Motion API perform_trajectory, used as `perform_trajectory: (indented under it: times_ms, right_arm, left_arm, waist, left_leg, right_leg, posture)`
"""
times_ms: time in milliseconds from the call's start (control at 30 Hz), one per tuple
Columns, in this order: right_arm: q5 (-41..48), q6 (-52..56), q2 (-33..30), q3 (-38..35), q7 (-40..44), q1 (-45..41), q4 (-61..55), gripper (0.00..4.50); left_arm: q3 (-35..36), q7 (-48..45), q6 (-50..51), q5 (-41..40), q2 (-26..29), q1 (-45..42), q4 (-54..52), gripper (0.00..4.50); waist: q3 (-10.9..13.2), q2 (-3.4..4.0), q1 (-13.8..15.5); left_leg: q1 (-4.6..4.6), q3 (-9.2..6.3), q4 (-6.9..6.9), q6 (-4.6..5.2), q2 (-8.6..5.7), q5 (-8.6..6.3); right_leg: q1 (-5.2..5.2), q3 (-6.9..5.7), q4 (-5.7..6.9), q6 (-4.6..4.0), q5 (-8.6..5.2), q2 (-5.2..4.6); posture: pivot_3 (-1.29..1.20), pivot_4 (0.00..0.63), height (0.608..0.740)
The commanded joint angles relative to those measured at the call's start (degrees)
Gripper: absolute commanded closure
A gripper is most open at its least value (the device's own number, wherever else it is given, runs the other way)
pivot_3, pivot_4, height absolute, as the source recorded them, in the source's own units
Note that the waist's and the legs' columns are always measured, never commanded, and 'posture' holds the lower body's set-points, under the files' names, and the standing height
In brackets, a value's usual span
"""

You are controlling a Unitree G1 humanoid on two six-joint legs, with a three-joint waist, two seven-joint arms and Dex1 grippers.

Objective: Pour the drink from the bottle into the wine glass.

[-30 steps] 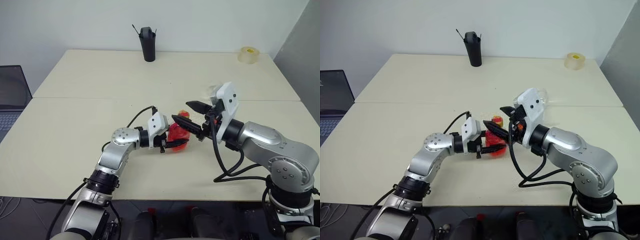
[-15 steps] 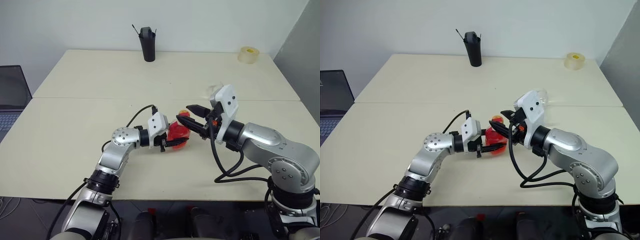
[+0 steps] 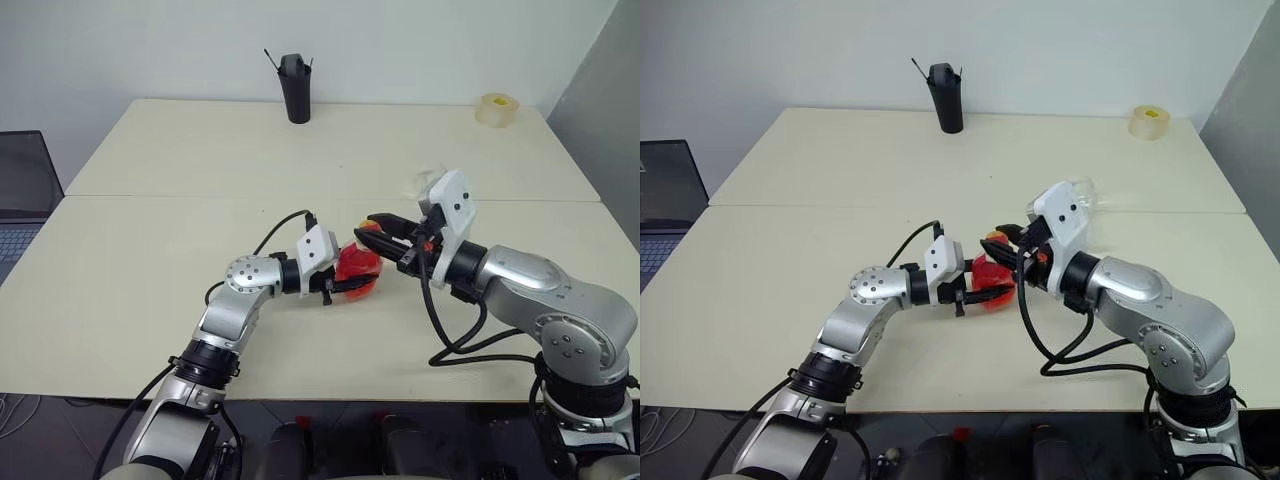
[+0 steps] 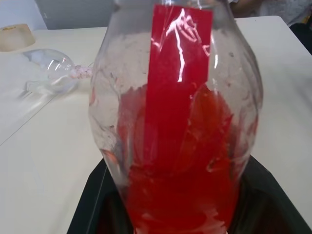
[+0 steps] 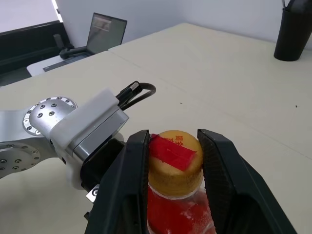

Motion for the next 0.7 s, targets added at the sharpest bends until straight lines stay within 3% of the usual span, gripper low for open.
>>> perform_trajectory:
  times_ms: [33, 133, 233, 400, 533, 700]
  right_arm:
    - [2.6, -6.9, -5.5, -0.5, 16.4, -1.7, 1.7, 3.3]
    - [-1.0, -13.7, -12.7, 3.3, 32.8, -3.5, 9.6, 3.3]
    - [-5.4, -20.7, -15.3, 6.0, 43.1, -7.3, 19.9, 3.3]
    - [-9.5, -26.7, -15.7, 7.1, 49.2, -10.4, 28.6, 3.3]
    - [-8.4, -24.4, -15.9, 4.8, 46.2, -9.7, 26.4, 3.3]
    - [-2.5, -18.8, -15.1, -0.5, 41.4, -9.1, 20.2, 1.62]
  left_arm:
    - [-0.5, -2.3, 0.2, -1.9, -0.3, -1.6, -1.6, 2.84]
    - [-1.1, -4.3, 1.5, -2.9, -0.4, -1.7, -2.6, 2.94]
    - [-1.4, -5.3, 2.8, -3.7, -0.2, -1.8, -3.5, 3.09]
    - [-0.9, -5.4, 4.4, -4.5, 0.3, -1.4, -4.6, 3.46]
    - [-0.8, -5.5, 5.0, -4.7, 0.6, -0.8, -5.4, 3.52]
    - [-1.1, -5.9, 5.2, -4.9, 0.8, -1.1, -5.4, 3.56]
  waist:
    - [0.0, 0.0, 0.0]
    - [0.0, 0.0, 0.0]
    - [0.0, 0.0, -0.1]
    - [0.0, 0.0, -0.2]
    - [0.0, 0.0, 0.1]
    - [0.0, 0.01, 0.2]
  left_leg:
    - [0.0, 0.0, 0.0, 0.0, -0.01, 0.0]
    - [0.01, 0.0, 0.0, 0.02, -0.02, -0.01]
    - [0.04, 0.02, 0.0, 0.03, 0.03, -0.01]
    - [0.04, 0.01, -0.01, 0.03, 0.09, -0.01]
    - [0.01, 0.0, 0.01, 0.01, 0.06, 0.0]
    - [0.0, -0.03, 0.03, 0.0, 0.05, 0.0]
  right_leg:
    - [0.01, -0.02, -0.02, 0.0, 0.0, 0.05]
    - [0.06, -0.03, -0.06, 0.0, 0.0, 0.14]
    - [0.06, -0.02, -0.05, 0.0, 0.0, 0.2]
    - [0.04, 0.0, -0.03, -0.01, 0.0, 0.24]
    - [0.03, 0.0, -0.04, 0.0, 0.0, -0.04]
    - [0.03, -0.01, -0.04, -0.01, 0.0, -0.08]
  posture:
    - [0.0, 0.15, 0.74]
    - [0.0, 0.15, 0.74]
    - [0.0, 0.15, 0.74]
    - [0.0, 0.15, 0.74]
    - [0.0, 0.15, 0.74]
    - [0.0, 0.15, 0.74]
